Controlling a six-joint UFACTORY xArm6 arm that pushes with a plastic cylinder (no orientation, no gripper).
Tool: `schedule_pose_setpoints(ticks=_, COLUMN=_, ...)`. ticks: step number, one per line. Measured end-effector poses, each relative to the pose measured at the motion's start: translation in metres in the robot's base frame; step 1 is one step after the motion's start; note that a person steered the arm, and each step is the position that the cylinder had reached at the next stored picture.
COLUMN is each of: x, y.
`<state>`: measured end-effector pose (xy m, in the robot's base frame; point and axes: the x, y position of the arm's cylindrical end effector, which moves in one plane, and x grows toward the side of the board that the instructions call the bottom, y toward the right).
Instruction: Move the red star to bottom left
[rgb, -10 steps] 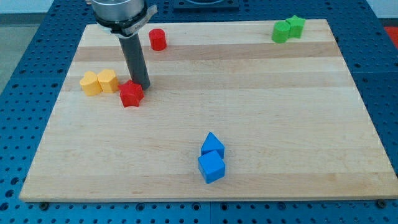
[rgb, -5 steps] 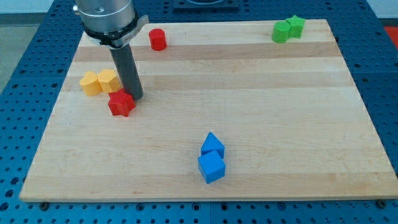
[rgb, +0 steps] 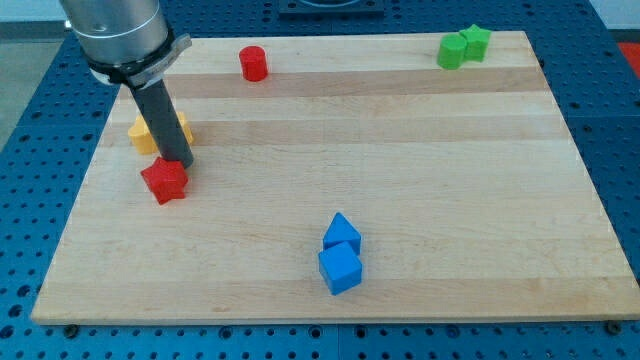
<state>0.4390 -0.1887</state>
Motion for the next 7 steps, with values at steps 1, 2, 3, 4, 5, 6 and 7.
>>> schedule_pose_setpoints(ticks=1, x=0.012, y=-0.006)
schedule_pose_setpoints(ticks=2, x=0.025, y=-0.015)
schedule_pose_setpoints(ticks=3, x=0.036, y=-0.019)
schedule_pose_setpoints(ticks=4, x=0.045, y=-0.021)
schedule_pose_setpoints(ticks=5, x=0.056, y=-0.023)
schedule_pose_setpoints(ticks=6, x=0.066, y=-0.025)
schedule_pose_setpoints(ticks=7, x=0.071, y=-0.025)
